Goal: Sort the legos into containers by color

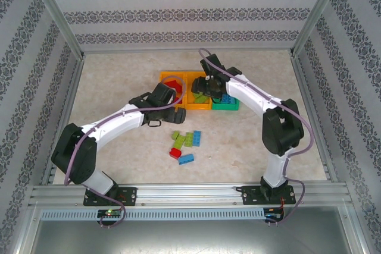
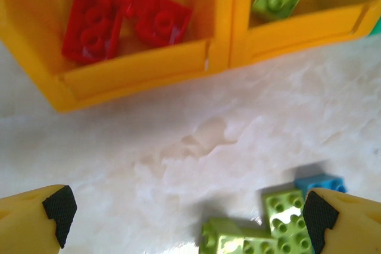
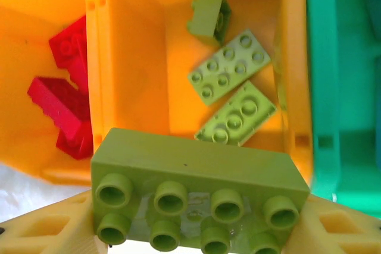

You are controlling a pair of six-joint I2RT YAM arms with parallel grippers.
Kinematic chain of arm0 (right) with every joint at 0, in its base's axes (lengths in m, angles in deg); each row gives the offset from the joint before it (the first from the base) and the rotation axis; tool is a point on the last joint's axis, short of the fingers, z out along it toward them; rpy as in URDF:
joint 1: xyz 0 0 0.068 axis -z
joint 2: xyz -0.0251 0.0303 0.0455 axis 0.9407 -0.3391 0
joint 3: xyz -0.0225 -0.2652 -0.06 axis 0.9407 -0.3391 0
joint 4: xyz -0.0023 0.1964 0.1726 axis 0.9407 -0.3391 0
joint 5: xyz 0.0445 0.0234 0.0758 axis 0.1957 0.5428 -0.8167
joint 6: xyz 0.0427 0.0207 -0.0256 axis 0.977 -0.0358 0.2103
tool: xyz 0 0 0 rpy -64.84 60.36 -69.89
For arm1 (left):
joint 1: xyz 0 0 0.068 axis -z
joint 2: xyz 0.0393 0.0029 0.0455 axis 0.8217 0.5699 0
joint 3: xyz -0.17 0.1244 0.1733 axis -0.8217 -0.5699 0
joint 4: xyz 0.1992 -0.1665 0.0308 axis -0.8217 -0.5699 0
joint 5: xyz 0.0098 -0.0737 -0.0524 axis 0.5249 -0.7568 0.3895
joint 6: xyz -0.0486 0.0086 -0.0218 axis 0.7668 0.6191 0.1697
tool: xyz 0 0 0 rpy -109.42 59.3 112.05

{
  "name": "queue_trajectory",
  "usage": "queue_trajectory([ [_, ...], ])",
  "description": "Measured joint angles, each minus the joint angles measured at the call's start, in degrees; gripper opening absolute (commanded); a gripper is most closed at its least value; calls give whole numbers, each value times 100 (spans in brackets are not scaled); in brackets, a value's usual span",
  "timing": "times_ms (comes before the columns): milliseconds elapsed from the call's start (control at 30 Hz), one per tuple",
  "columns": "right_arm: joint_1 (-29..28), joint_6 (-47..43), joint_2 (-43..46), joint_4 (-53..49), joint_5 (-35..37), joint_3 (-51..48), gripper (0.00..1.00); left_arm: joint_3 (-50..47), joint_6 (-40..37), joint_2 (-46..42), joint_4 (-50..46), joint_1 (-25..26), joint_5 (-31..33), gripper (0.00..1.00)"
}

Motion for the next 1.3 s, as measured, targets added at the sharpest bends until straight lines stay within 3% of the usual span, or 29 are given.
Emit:
queue_trajectory([
  [400,160,7,-957,-262,-177,905,77,-243,20,48,-59,0,-232,100],
  [800,168,2,-960,-256,-269,927,80,-614,61,361,-52,0,-887,87],
  [1167,168,9,-564,-144,-302,579,81,-708,61,553,-37,0,-1248,82],
  [1300,170,9,-393,-105,-302,439,81,-708,57,566,-35,0,-1298,74],
])
